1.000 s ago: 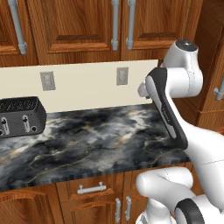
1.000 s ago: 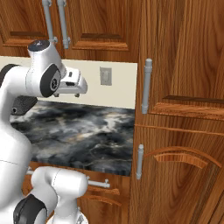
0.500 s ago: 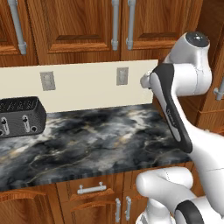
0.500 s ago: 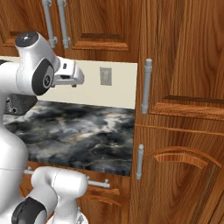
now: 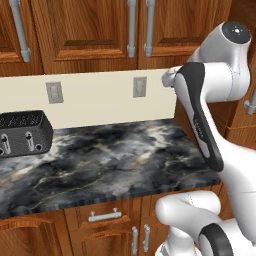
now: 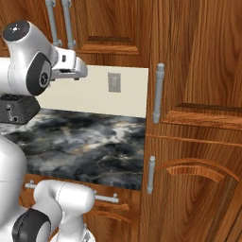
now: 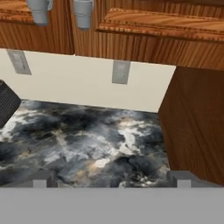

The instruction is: Move the bowls from the cabinet to the plates on the dining table.

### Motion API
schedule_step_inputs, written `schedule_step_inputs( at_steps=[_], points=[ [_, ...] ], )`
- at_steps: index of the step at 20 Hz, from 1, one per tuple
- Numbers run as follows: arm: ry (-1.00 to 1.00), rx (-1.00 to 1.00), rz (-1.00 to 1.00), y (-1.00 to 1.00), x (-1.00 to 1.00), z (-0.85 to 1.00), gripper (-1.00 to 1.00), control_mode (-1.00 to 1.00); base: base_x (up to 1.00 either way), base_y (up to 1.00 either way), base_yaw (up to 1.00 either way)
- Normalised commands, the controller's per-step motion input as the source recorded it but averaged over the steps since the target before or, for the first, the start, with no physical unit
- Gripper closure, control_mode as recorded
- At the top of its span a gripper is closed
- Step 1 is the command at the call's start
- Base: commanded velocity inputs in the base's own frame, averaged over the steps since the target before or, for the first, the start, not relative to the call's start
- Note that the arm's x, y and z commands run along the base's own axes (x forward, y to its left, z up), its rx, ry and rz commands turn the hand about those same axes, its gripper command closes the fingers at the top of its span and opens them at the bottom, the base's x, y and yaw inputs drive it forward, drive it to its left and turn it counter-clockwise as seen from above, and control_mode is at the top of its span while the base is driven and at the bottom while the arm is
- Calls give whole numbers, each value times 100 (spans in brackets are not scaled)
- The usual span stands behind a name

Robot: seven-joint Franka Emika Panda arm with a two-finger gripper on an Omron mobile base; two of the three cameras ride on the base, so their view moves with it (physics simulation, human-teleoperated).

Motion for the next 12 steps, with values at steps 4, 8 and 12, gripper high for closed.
schedule_step_inputs(
  at_steps=[4, 8, 12],
  points=[
    [-9, 0, 0, 1, 0, 44, -100, -100, 0, 0, 0],
    [-9, 0, 0, 4, 0, 42, -100, -100, 0, 0, 0],
    [-9, 0, 0, 8, 0, 38, -100, -100, 0, 0, 0]
  ],
)
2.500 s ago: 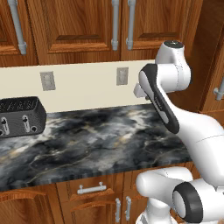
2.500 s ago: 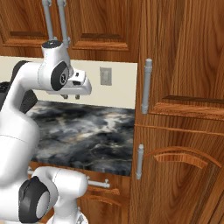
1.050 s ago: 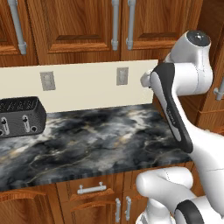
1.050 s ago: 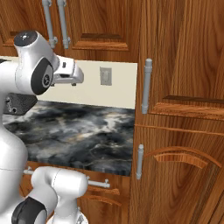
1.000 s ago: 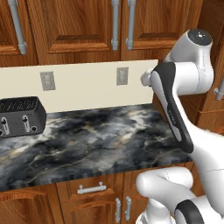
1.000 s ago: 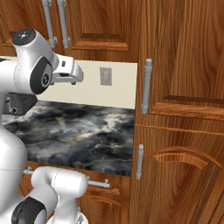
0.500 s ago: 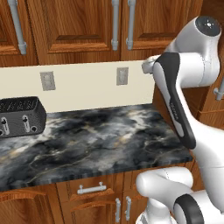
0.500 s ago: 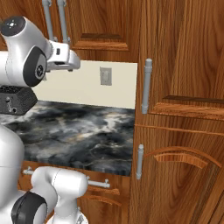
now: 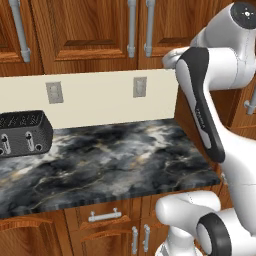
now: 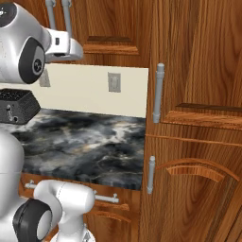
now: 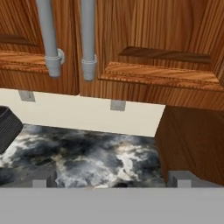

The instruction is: Move the bowls from the cabinet to the plates on the dining table.

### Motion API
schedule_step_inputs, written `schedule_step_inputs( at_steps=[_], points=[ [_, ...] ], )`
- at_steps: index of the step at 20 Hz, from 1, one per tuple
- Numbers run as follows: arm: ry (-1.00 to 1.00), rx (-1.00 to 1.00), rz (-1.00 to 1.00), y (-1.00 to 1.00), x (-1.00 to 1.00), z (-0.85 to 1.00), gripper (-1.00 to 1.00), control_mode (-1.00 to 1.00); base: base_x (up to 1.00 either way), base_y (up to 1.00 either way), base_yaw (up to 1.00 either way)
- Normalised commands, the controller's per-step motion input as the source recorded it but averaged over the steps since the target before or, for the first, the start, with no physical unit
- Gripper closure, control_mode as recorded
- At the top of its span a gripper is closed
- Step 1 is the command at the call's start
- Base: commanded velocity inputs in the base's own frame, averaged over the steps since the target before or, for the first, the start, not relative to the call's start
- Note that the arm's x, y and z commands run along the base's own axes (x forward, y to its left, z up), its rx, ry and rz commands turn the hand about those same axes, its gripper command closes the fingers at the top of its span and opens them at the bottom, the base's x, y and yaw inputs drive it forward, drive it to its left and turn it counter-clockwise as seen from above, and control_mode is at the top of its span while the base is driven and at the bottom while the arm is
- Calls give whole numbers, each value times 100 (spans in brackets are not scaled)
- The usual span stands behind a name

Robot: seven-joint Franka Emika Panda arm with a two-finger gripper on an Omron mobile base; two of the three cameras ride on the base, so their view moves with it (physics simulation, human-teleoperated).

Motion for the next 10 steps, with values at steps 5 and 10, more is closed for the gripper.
schedule_step_inputs(
  at_steps=[5, 10],
  points=[
    [-7, 0, 0, 19, 0, 31, -100, -100, 0, 0, 0],
    [-6, 0, 0, 18, 0, 22, -100, -100, 0, 0, 0]
  ],
)
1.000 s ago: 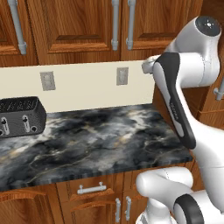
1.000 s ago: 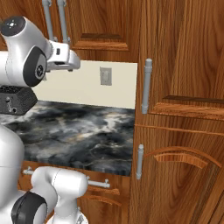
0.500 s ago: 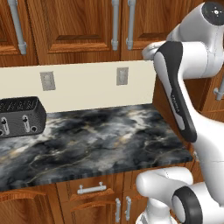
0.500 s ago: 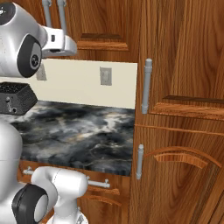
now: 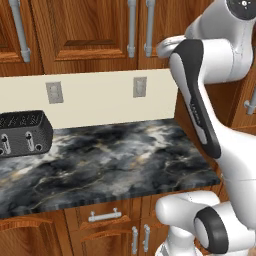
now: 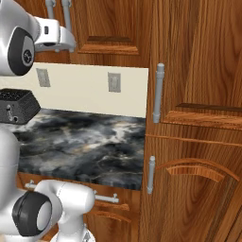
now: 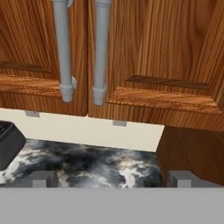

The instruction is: Move the bowls from the cabinet to the plates on the dining table.

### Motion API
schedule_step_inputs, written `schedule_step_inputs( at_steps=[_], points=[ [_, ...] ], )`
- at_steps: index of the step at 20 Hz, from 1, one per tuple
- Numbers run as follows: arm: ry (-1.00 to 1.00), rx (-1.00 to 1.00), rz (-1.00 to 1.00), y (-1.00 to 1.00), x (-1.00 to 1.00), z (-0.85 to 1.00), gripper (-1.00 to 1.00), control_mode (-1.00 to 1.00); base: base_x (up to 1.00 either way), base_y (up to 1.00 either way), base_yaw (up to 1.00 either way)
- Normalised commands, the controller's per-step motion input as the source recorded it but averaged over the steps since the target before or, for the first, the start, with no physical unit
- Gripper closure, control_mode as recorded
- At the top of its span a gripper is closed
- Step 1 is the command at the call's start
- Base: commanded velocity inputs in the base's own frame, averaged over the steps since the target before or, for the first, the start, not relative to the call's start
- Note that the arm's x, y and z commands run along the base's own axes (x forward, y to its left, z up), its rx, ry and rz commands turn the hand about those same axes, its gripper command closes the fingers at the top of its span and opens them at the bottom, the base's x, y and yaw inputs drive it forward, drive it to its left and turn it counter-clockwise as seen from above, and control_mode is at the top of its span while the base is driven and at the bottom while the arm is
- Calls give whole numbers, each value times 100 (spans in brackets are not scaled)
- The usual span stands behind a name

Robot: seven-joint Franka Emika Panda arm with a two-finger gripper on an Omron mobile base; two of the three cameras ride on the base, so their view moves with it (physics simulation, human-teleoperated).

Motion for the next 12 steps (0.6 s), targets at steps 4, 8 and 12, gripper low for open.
schedule_step_inputs(
  at_steps=[4, 8, 12],
  points=[
    [-9, 0, 0, 5, 0, 13, -100, -100, 0, 0, 0],
    [-10, 0, 0, 0, 0, 8, -100, -100, 0, 0, 0],
    [-8, 0, 0, 0, 0, 1, -100, -100, 0, 0, 0]
  ],
)
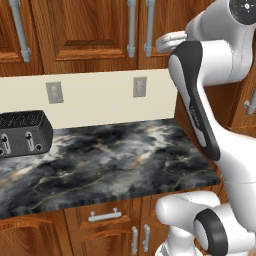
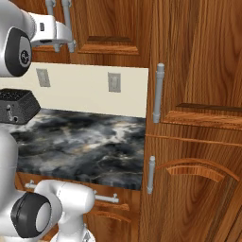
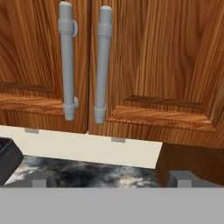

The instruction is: Move the bowls from the cabinet to the plates on the dining table.

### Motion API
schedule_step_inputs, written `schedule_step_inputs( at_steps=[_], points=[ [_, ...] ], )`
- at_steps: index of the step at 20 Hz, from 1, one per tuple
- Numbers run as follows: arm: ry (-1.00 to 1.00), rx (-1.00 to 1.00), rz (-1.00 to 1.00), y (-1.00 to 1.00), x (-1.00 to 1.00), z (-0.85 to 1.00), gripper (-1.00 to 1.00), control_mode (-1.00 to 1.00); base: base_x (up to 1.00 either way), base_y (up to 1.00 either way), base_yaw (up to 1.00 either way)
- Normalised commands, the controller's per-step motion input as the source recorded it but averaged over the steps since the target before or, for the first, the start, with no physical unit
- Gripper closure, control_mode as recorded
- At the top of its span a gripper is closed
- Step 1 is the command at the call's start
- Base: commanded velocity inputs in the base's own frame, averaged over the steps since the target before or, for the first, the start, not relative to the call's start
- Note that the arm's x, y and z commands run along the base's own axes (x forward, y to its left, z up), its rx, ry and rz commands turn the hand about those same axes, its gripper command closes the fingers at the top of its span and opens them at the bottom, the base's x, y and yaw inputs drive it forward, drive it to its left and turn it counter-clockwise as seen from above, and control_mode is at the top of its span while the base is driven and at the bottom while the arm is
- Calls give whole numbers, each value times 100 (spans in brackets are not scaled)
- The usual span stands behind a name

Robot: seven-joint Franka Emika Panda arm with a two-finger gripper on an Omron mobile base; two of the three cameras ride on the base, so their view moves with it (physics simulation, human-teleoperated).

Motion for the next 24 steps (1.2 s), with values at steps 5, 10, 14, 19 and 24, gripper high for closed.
schedule_step_inputs(
  at_steps=[5, 10, 14, 19, 24],
  points=[
    [-4, 0, 0, 0, 5, 0, -100, -100, 0, 0, 0],
    [-2, 0, 0, 0, 18, 0, -100, -100, 0, 0, 0],
    [0, 0, 0, 2, 27, 0, -100, -100, 0, 0, 0],
    [0, 0, 0, 4, 29, 0, -100, -100, 0, 0, 0],
    [0, 0, 0, 3, 30, 0, -100, -100, 0, 0, 0]
  ],
)
